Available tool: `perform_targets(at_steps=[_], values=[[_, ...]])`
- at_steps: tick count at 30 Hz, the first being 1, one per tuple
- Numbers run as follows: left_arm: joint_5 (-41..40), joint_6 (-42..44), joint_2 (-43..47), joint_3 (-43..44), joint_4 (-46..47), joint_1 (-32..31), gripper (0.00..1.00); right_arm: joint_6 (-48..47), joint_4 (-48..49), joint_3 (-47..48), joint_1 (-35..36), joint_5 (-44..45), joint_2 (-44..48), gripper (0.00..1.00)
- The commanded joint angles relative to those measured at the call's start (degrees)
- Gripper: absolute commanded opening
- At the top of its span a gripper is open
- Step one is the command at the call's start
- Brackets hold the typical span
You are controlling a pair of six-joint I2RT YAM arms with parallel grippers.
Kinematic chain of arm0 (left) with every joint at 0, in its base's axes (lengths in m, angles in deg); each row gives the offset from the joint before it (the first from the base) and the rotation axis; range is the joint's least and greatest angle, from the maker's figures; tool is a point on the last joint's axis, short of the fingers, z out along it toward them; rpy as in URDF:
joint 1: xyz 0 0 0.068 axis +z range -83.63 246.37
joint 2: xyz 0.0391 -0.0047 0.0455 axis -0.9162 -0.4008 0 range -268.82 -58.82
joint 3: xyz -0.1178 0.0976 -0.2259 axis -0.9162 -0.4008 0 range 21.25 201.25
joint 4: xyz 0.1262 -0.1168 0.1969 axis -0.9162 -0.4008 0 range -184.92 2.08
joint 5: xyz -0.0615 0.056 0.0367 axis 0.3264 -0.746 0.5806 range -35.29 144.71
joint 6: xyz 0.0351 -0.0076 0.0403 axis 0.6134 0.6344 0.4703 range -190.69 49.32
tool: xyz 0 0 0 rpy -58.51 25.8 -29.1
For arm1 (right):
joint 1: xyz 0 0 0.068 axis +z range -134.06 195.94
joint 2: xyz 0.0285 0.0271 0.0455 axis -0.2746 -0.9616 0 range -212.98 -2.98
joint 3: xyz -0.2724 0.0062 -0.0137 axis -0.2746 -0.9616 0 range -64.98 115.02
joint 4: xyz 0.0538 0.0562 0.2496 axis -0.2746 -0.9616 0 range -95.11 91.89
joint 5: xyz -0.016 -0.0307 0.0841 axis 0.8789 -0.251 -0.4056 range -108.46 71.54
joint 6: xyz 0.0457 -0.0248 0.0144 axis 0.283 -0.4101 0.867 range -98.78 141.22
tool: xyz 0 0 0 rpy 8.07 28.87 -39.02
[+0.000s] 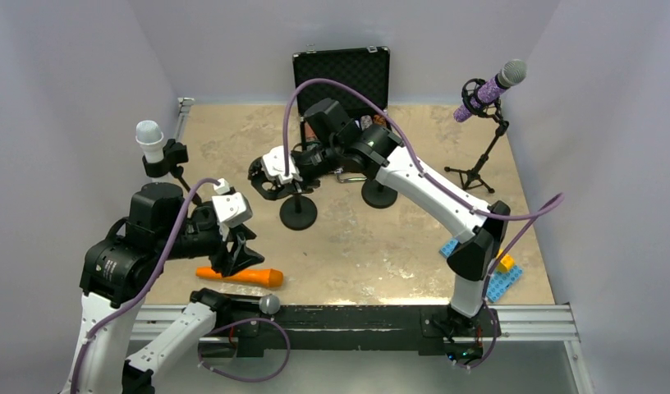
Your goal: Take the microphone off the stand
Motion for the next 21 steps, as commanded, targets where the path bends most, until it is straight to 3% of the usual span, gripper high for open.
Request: perform_targets(at_steps=[1, 5, 11, 18, 21], values=[[-0.3, -2.0, 0.5, 1.0, 4.2, 0.5, 0.58, -9.5, -5.8, -3.6, 0.4, 0.7, 7.2, 0.32], [-0.2, -1.9, 0.1, 0.8, 5.5, 0.5, 0.58, -17.1, -8.8, -8.9, 0.4, 0.3, 13.0, 0.21], [1.8, -2.6, -1.1, -0.1, 7.2, 0.4, 0.58, -25.8, -13.4, -14.0, -1.0, -3.1, 20.6, 0.16], [4.8, -4.2, -2.8, -0.7, 9.4, 0.4, 0.58, -46.9, -35.5, -8.0, -4.2, -4.0, 19.7, 0.19], [5.0, -4.4, -3.0, -0.9, 10.2, 0.4, 0.58, -51.5, -40.8, -6.6, -6.0, -3.5, 18.6, 0.27]])
